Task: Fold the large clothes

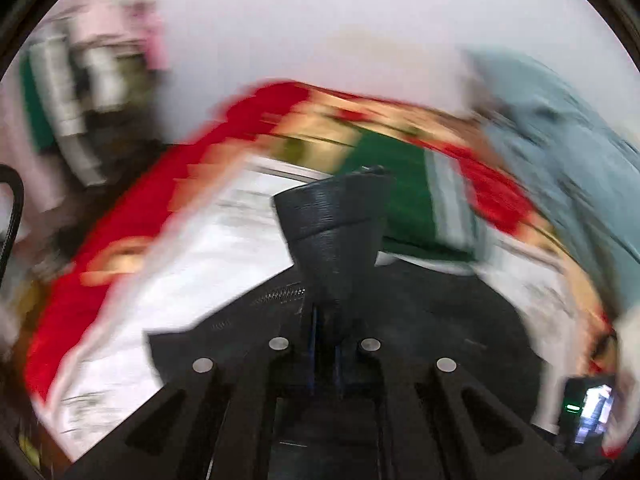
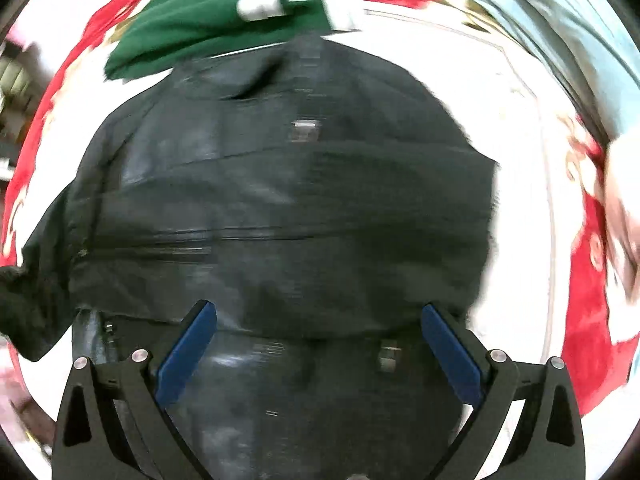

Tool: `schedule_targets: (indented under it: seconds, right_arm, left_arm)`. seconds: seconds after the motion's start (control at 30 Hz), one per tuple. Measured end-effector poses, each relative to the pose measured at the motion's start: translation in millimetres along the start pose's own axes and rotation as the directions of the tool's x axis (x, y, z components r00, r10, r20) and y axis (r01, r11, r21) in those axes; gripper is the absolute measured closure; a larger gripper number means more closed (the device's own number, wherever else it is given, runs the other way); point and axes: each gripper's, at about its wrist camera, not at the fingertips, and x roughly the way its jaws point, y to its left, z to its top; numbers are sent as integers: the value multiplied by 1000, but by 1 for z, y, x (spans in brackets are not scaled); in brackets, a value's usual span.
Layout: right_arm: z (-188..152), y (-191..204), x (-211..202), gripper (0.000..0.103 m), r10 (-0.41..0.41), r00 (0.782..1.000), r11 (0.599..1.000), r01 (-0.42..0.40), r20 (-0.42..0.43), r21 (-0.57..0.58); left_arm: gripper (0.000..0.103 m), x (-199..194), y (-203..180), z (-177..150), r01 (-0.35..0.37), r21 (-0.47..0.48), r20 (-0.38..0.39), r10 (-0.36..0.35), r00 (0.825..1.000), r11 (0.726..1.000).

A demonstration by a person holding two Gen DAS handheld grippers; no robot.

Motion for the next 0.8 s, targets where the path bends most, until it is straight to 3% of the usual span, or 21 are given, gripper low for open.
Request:
schedule_targets:
  seconds: [0.03,0.13,0.3,0.4,0.43,0.67,0.7,0.73,0.77,0.8]
  right_arm:
    - [-3,-19,0,0,-10,1000,999,10,-10,32]
    - [2,-68,4,0,-30,999,994,33,-38,100]
    - [-16,-130,12,0,-11,995,976,33,-99,216]
    - [-22,-153,14,0,-8,994,969,34,-107,244]
    - [-23,-158,14,0,-4,994,968,31,-111,247]
    - [-24,-178,7,0,65,991,970,-34,-121,242]
    - [-22,-179,4,0,75,991,969,-46,-115,242]
    - [-19,-182,1,0,90,990,967,-61,-108,247]
    - [-16,-184,0,0,102,989,965,-73,-103,253]
    - [-12,-186,-2,0,119,988,961,-90,-96,262]
  left_arm:
    - [100,8,-31,-7,60,41,-26,-59,998,997]
    - [100,30,-99,-25,162,136,-116,-146,982,978]
    - [100,67,-168,-66,215,230,-261,-153,953,949]
    - [99,78,-174,-79,220,228,-322,-140,936,949]
    - [98,77,-170,-81,163,236,-347,-74,935,958]
    - [90,74,-145,-72,175,135,-390,-110,914,975]
    - [85,70,-135,-69,174,107,-392,-119,912,979]
    - [56,67,-125,-67,164,78,-394,-121,911,983]
    - [1,65,-116,-65,151,58,-396,-117,911,987]
    - [0,60,-100,-63,139,16,-393,-122,911,990]
